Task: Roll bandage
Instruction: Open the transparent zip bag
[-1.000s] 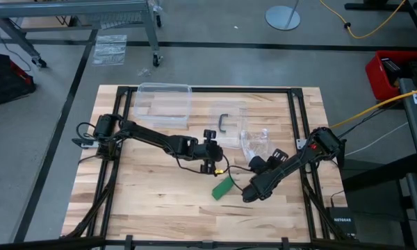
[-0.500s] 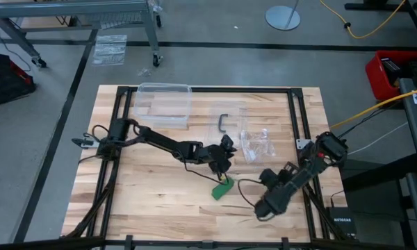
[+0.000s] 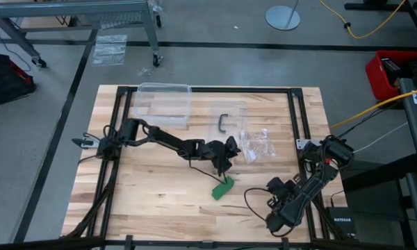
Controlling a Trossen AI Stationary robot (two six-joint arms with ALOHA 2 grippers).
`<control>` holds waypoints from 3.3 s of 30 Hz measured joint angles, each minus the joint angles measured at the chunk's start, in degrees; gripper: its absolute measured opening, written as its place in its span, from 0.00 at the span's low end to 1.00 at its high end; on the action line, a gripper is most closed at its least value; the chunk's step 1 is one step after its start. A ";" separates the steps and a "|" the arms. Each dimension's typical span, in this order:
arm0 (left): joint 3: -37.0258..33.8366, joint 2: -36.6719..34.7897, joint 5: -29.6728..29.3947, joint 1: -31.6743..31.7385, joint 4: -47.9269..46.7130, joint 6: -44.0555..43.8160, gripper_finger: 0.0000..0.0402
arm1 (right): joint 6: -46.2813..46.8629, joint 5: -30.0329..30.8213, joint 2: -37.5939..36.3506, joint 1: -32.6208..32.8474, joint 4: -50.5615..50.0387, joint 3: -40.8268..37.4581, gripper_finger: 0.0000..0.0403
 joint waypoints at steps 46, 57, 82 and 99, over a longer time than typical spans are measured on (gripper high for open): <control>0.15 -0.33 5.44 -1.27 -8.30 -21.36 0.22 | 32.41 12.58 -17.83 -8.09 -4.86 -13.90 0.26; 0.15 -0.33 5.44 -1.27 -8.81 -22.25 0.22 | 33.06 9.15 -41.89 -10.98 2.89 -23.42 0.26; 0.11 -0.24 5.47 -1.21 -9.43 -23.10 0.22 | 1.94 15.54 -46.45 -41.90 20.50 -26.45 0.26; 0.04 -0.15 5.42 -1.21 -10.04 -27.92 0.22 | -9.37 2.12 -46.40 -53.80 39.05 -38.58 0.26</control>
